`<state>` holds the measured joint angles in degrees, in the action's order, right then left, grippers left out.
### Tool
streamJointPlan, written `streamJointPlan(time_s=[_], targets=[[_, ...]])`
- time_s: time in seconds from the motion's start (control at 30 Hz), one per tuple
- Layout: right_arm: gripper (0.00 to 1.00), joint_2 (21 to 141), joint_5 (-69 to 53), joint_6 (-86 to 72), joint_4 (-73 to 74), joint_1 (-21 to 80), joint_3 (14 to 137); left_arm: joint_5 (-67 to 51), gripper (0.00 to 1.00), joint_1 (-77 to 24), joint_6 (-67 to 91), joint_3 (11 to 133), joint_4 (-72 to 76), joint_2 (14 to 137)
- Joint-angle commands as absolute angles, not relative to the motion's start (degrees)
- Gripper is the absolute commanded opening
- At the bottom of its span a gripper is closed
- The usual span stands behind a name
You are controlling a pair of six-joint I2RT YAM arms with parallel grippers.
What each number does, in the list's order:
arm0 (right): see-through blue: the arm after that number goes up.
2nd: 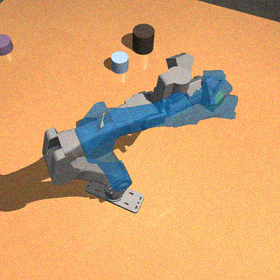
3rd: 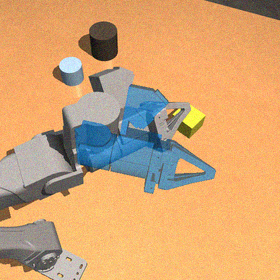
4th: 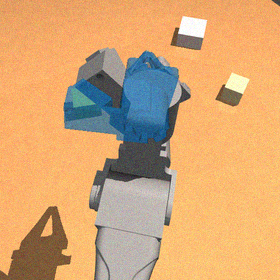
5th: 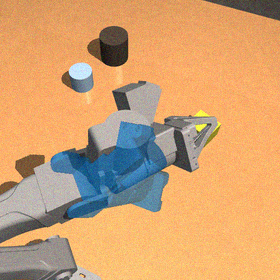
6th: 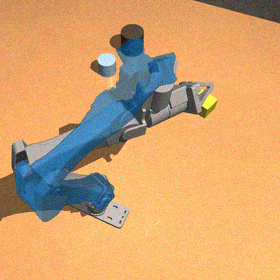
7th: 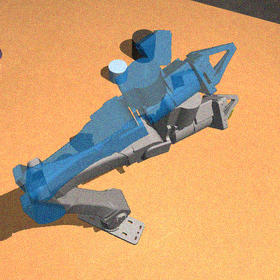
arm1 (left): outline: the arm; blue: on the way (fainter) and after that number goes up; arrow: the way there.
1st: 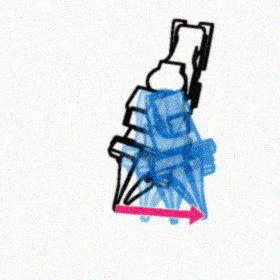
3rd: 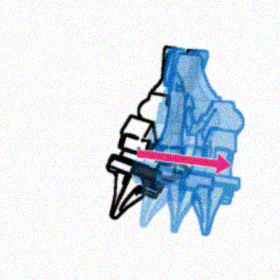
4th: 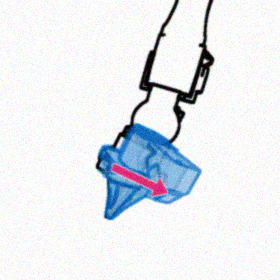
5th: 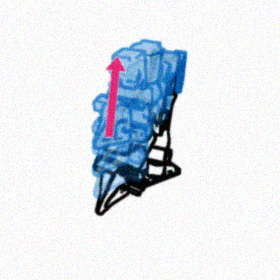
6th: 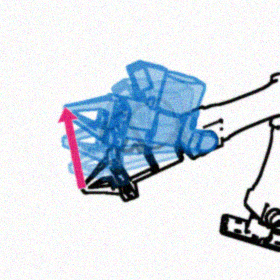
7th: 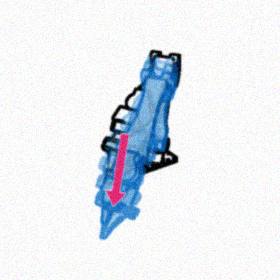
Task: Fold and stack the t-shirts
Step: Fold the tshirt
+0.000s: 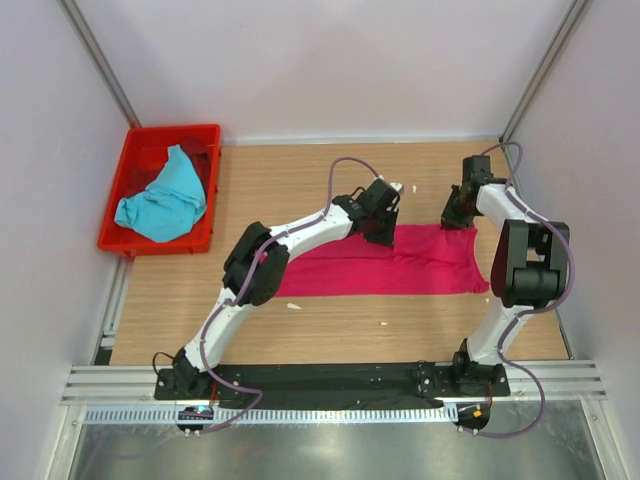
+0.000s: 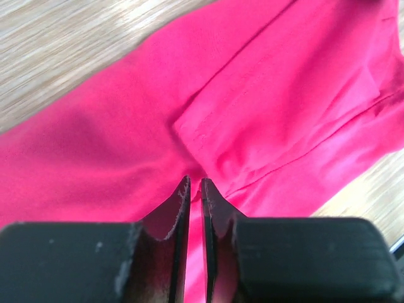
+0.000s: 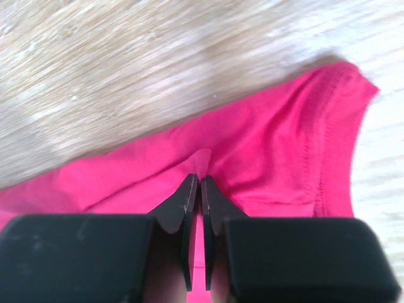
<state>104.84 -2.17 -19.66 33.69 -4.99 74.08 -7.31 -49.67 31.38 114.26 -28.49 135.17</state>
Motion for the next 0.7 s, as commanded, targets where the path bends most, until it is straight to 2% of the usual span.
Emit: streamJointPlan(time_s=[0.0, 0.07, 0.13, 0.2, 0.23, 0.27, 0.33, 0.4, 0.47, 0.6, 0.67], targets=[[0.14, 100.5, 1.7, -20.0, 29.5, -5.1, 72.7, -5.5, 0.13, -49.0, 32.2, 114.7, -28.2, 133.0], [0.15, 102.5, 2.3, -20.5, 30.5, -5.1, 73.8, -4.8, 0.15, -48.9, 32.7, 115.6, -29.5, 133.9], [0.21, 106.1, 3.1, -20.9, 32.9, -5.1, 75.7, -4.3, 0.22, -48.7, 32.7, 119.1, -32.2, 136.8], [0.39, 107.8, 4.5, -21.3, 34.4, -5.1, 76.9, -3.6, 0.23, -48.7, 32.1, 122.6, -36.5, 138.2], [0.42, 108.1, 4.7, -21.0, 35.2, -5.1, 77.5, -2.6, 0.24, -48.6, 31.8, 122.7, -37.1, 138.0], [0.51, 107.8, 4.8, -20.8, 35.7, -5.1, 77.9, -2.1, 0.25, -48.6, 31.6, 121.7, -37.1, 137.2], [0.59, 106.4, 6.9, -21.0, 38.1, -5.1, 79.3, -1.4, 0.32, -48.6, 31.2, 119.5, -36.3, 133.7], [0.60, 105.9, 10.4, -21.4, 41.7, -5.1, 81.7, -1.8, 0.41, -48.6, 30.5, 115.7, -34.0, 131.1], [0.60, 104.7, 11.3, -21.6, 46.6, -5.0, 84.5, -2.5, 0.45, -48.6, 30.4, 112.6, -32.1, 127.4], [0.60, 100.9, 12.4, -22.9, 50.9, -4.2, 83.8, -7.8, 0.45, -48.6, 30.5, 109.4, -26.7, 124.3], [0.55, 99.4, 10.1, -24.7, 50.2, -3.8, 80.7, -10.9, 0.46, -48.6, 31.1, 109.7, -23.9, 125.4]])
